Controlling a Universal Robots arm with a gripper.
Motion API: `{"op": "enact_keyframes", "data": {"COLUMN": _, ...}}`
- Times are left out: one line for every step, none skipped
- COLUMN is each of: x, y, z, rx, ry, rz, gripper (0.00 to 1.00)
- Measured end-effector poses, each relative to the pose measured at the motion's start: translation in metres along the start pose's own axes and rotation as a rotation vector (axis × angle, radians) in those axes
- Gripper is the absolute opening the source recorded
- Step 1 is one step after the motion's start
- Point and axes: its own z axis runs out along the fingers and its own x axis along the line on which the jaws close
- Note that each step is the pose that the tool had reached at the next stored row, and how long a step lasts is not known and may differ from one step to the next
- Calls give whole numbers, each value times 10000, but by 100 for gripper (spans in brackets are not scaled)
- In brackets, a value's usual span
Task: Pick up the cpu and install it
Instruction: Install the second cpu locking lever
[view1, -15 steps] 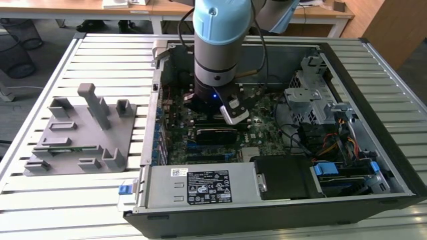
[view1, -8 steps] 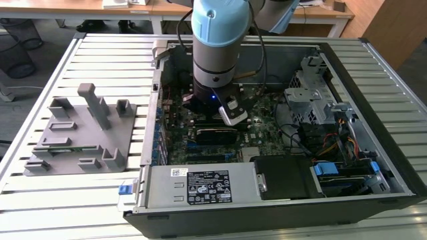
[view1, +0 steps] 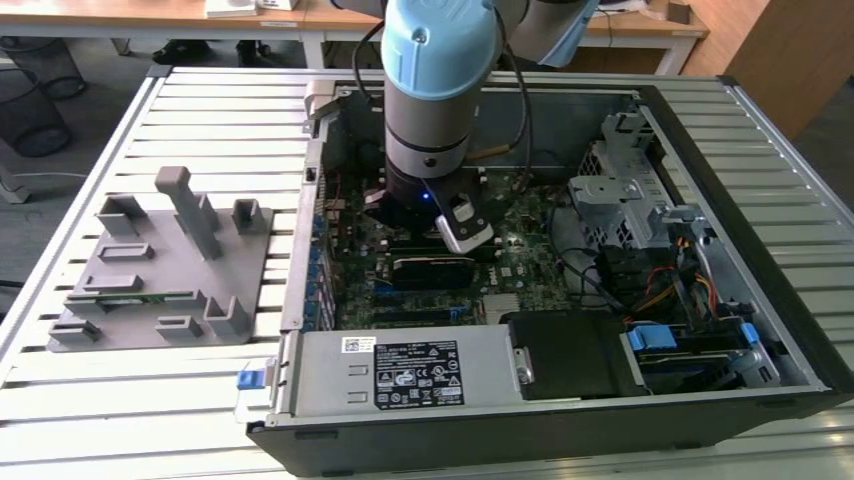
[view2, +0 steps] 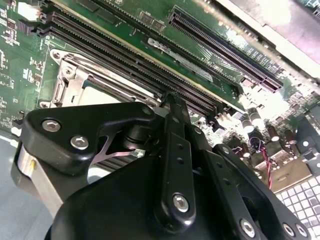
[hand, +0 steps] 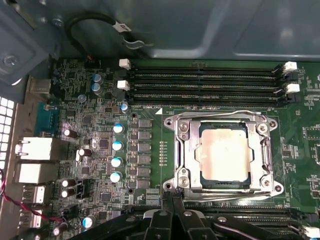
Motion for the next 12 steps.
{"op": "enact_keyframes", "data": {"x": 0, "y": -1, "z": 3, "rx": -29, "ry": 0, "rz": -2, "gripper": 11}}
{"op": "enact_keyframes", "data": {"x": 0, "y": -1, "z": 7, "rx": -54, "ry": 0, "rz": -3, "gripper": 11}}
{"op": "enact_keyframes", "data": {"x": 1, "y": -2, "z": 10, "rx": -73, "ry": 0, "rz": -3, "gripper": 11}}
{"op": "enact_keyframes", "data": {"x": 2, "y": -3, "z": 12, "rx": -91, "ry": 1, "rz": -3, "gripper": 11}}
{"op": "enact_keyframes", "data": {"x": 3, "y": -4, "z": 15, "rx": -116, "ry": 1, "rz": -4, "gripper": 11}}
{"op": "enact_keyframes", "data": {"x": 4, "y": -4, "z": 18, "rx": -152, "ry": 1, "rz": -5, "gripper": 11}}
{"op": "enact_keyframes", "data": {"x": 5, "y": -4, "z": 20, "rx": -183, "ry": 0, "rz": -7, "gripper": 11}}
{"op": "enact_keyframes", "data": {"x": 6, "y": -4, "z": 22, "rx": -204, "ry": 0, "rz": -8, "gripper": 11}}
{"op": "enact_keyframes", "data": {"x": 6, "y": -5, "z": 25, "rx": -216, "ry": 0, "rz": -8, "gripper": 11}}
{"op": "enact_keyframes", "data": {"x": 8, "y": -5, "z": 28, "rx": -223, "ry": 0, "rz": -9, "gripper": 11}}
{"op": "enact_keyframes", "data": {"x": 11, "y": -6, "z": 31, "rx": -226, "ry": 0, "rz": -10, "gripper": 11}}
{"op": "enact_keyframes", "data": {"x": 14, "y": -7, "z": 34, "rx": -227, "ry": 0, "rz": -10, "gripper": 11}}
